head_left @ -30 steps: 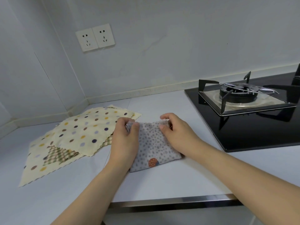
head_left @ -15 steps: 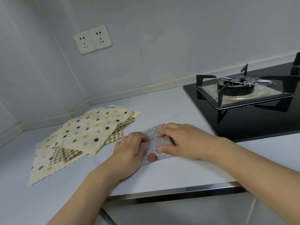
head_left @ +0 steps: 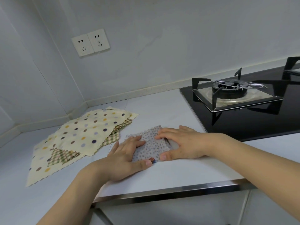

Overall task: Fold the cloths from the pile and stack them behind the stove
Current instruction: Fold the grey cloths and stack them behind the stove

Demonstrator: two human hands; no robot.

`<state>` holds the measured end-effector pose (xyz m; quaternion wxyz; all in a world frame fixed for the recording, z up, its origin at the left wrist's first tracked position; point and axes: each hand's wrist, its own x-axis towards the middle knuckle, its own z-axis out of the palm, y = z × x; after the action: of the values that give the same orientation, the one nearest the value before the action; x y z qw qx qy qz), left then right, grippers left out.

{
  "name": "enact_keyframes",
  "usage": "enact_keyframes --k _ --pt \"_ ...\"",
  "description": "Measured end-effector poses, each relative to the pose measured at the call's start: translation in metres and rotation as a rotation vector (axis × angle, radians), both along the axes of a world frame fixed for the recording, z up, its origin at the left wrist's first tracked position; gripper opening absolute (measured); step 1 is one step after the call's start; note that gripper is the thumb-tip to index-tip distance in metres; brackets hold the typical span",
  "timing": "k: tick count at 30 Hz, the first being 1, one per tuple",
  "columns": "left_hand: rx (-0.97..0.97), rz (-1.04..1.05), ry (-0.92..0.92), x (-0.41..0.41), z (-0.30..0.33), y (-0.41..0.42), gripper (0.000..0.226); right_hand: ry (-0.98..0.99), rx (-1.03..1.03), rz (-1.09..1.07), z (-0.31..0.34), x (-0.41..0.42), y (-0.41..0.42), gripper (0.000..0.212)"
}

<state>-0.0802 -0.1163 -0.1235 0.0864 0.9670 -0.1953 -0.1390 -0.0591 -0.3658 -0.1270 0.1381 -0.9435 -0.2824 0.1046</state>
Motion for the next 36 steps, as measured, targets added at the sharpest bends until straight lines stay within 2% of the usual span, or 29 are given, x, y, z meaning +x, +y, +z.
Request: enact_keyframes --k 2,4,6,7,8,9,11,12,13,15,17,19,21,24,28,32,36 --pt "-0.004 -0.007 0.003 0.000 0.001 -0.001 0.106 -0.001 0.057 -0.024 -0.003 -0.003 0.001 0.081" --pt "-0.126 0.015 0.061 0.000 0.005 -0.001 0.102 0.043 0.324 -0.116 0.000 -0.006 0.003 0.073" --pt "-0.515 0.182 0.112 -0.005 0.011 -0.002 0.091 0.145 0.610 -0.331 0.005 -0.007 0.006 0.063" --pt "-0.691 0.303 0.101 -0.008 0.012 -0.005 0.087 0.148 0.609 -0.430 0.008 -0.007 0.009 0.062" --pt "-0.742 0.428 0.035 -0.009 0.014 -0.008 0.082 0.099 0.483 -0.489 0.012 -0.006 0.013 0.060" --pt "-0.635 0.549 -0.059 -0.010 0.016 -0.013 0.078 0.046 0.338 -0.512 0.015 -0.005 0.018 0.057" --pt "-0.272 0.663 -0.173 -0.008 0.020 -0.022 0.063 -0.006 0.133 -0.533 0.021 -0.004 0.033 0.048" --pt "-0.153 0.675 -0.165 -0.006 0.024 -0.027 0.053 0.005 0.087 -0.556 0.023 -0.003 0.040 0.045" --pt "-0.113 0.678 -0.139 -0.004 0.027 -0.032 0.045 0.031 0.071 -0.583 0.024 0.000 0.048 0.043" --pt "-0.241 0.686 -0.078 -0.002 0.034 -0.038 0.030 0.115 0.155 -0.628 0.027 0.000 0.057 0.037" --pt "-0.525 0.722 -0.009 0.002 0.037 -0.036 0.013 0.251 0.468 -0.651 0.027 0.008 0.059 0.019" --pt "-0.816 0.781 0.060 0.010 0.041 -0.031 0.012 0.371 0.778 -0.667 0.029 0.017 0.056 0.003" --pt "-1.067 0.841 0.134 0.023 0.044 -0.024 0.006 0.499 0.935 -0.721 0.032 0.036 0.050 0.017" --pt "-1.364 0.928 0.290 0.049 0.047 -0.027 0.022 0.680 1.055 -0.816 0.046 0.064 0.048 0.022" --pt "-1.416 0.972 0.342 0.070 0.083 -0.051 0.023 0.809 1.004 -0.871 0.094 0.080 0.036 0.019" --pt "-1.351 1.021 0.353 0.079 0.152 -0.074 0.022 0.766 0.966 -0.973 0.169 0.075 0.015 0.023" --pt "-1.254 1.028 0.342 0.082 0.224 -0.105 0.040 0.743 1.086 -1.052 0.247 0.054 -0.013 0.015"
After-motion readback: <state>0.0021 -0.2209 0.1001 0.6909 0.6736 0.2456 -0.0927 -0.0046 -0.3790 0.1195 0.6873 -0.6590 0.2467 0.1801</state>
